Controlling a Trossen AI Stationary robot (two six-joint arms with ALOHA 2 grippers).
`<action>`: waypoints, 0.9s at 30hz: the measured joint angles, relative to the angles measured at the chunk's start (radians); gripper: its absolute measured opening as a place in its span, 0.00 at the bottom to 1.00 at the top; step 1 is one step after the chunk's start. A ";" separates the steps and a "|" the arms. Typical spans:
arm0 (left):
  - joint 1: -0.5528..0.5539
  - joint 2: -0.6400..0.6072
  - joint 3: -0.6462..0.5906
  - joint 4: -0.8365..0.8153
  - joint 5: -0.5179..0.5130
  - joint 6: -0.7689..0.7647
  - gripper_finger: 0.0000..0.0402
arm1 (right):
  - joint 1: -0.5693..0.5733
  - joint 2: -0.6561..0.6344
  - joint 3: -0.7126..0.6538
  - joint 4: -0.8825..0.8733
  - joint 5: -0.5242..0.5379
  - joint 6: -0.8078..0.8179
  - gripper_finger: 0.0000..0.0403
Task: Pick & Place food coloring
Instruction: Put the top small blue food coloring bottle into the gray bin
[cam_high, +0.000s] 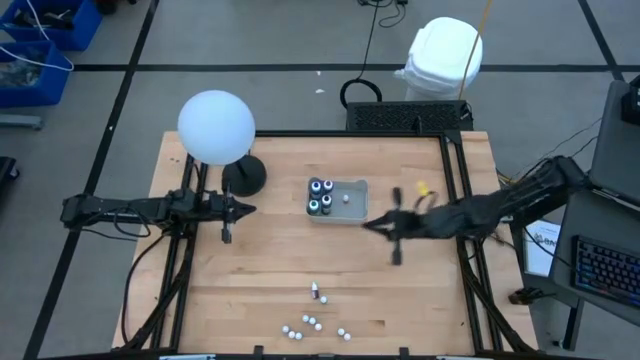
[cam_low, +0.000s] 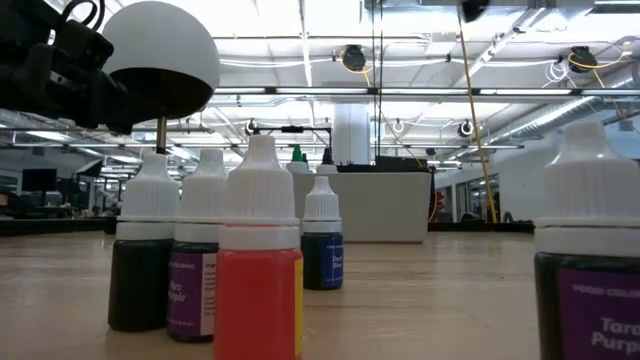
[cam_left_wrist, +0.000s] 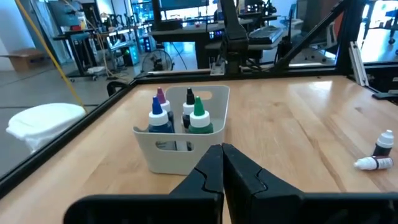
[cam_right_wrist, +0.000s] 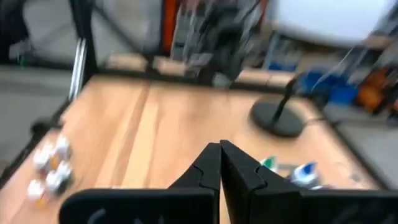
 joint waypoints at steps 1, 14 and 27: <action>0.000 0.000 0.000 0.000 0.000 -0.001 0.01 | -0.003 0.064 0.059 -0.047 -0.025 0.021 0.00; 0.000 0.000 0.000 0.020 0.000 -0.020 0.05 | -0.012 0.695 0.783 -0.675 -0.295 0.123 0.00; 0.000 0.000 0.000 0.083 -0.001 0.050 0.01 | -0.015 0.936 1.065 -0.835 -0.472 0.117 0.00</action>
